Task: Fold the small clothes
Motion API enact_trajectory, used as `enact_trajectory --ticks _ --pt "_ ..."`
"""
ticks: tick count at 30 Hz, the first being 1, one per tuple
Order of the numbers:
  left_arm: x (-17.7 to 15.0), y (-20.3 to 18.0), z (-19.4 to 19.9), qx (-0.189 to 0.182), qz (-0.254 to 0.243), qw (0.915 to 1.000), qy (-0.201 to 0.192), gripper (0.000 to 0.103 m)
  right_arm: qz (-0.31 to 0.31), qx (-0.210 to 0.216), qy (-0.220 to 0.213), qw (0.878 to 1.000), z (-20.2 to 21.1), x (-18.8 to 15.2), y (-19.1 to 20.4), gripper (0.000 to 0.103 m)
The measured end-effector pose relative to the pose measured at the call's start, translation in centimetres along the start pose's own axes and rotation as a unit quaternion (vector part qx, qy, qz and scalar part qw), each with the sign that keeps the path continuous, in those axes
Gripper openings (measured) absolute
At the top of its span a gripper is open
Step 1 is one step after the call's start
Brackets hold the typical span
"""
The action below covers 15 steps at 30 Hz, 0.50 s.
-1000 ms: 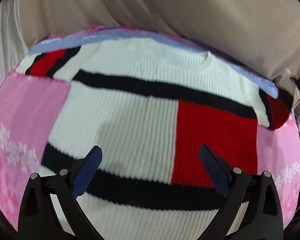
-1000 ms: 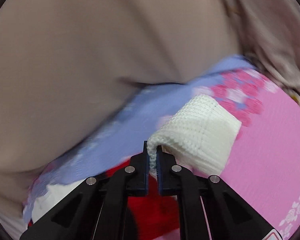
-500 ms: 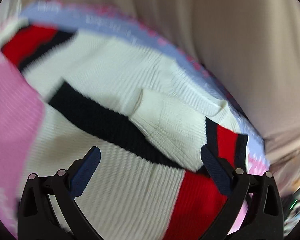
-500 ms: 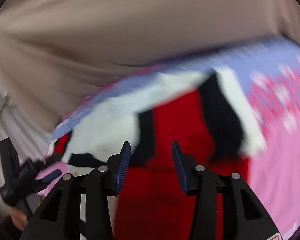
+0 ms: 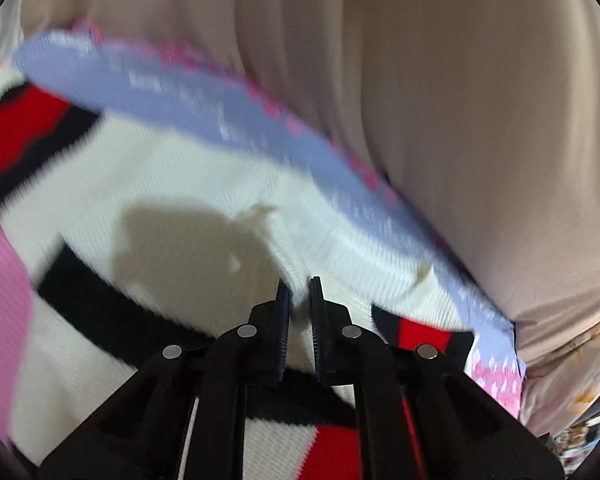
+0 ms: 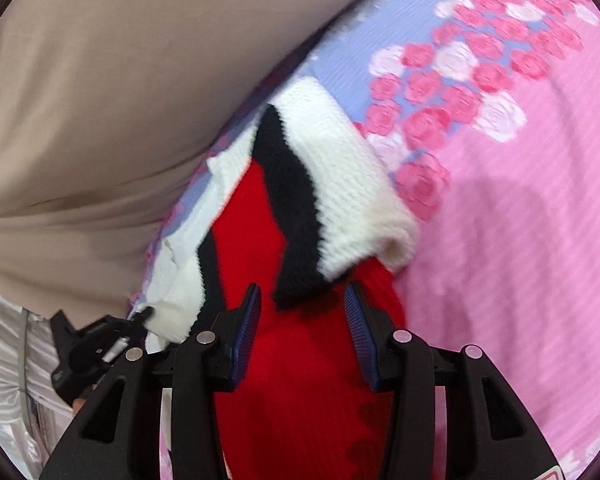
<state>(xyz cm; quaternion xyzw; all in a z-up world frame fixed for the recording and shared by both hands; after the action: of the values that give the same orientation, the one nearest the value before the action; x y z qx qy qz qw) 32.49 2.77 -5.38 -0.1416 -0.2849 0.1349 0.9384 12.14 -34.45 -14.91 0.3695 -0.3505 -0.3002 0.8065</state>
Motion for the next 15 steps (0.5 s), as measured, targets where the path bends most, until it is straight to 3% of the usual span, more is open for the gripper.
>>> enact_trajectory --ticks 3,6,8,9,12,15 --pt "0.7 2.7 -0.9 0.04 0.001 0.9992 -0.004 0.009 -0.001 -0.004 -0.001 1.0 -1.0 0.3 -0.6 0.044" --pt "-0.8 5.2 -4.0 0.084 0.001 0.996 0.032 0.009 -0.022 0.002 0.006 1.0 -2.6 0.4 -1.2 0.036" --pt "-1.7 6.1 -4.3 0.083 -0.001 0.9962 0.028 0.01 -0.005 -0.012 0.006 1.0 -3.1 0.4 -0.5 0.031" --pt "-1.8 5.9 -4.3 0.086 -0.008 0.9961 0.021 0.01 0.017 -0.032 0.004 0.999 -3.1 0.4 -0.1 0.009" --pt "-2.1 5.4 -4.4 0.079 -0.024 0.9963 0.025 0.014 -0.004 -0.058 -0.04 0.997 -1.1 1.0 -1.6 0.008" --pt "-2.4 5.2 -4.5 0.083 -0.031 0.9958 0.021 0.014 -0.028 -0.04 -0.047 0.998 -0.6 1.2 -3.1 0.006"
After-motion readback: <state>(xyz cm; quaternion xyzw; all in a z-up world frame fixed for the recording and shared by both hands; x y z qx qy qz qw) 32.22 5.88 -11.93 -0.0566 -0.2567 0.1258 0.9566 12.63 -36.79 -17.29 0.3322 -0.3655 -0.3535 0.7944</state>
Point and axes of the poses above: each gripper's, at about its wrist camera, not at the fingertips, and z roughly against the way its jaws point, y to its left, x to its top, the point moved 2 cm from there along -z, roughly the way its jaws point, and after that the axes turned 11 degrees about x, right-handed, at the moved point
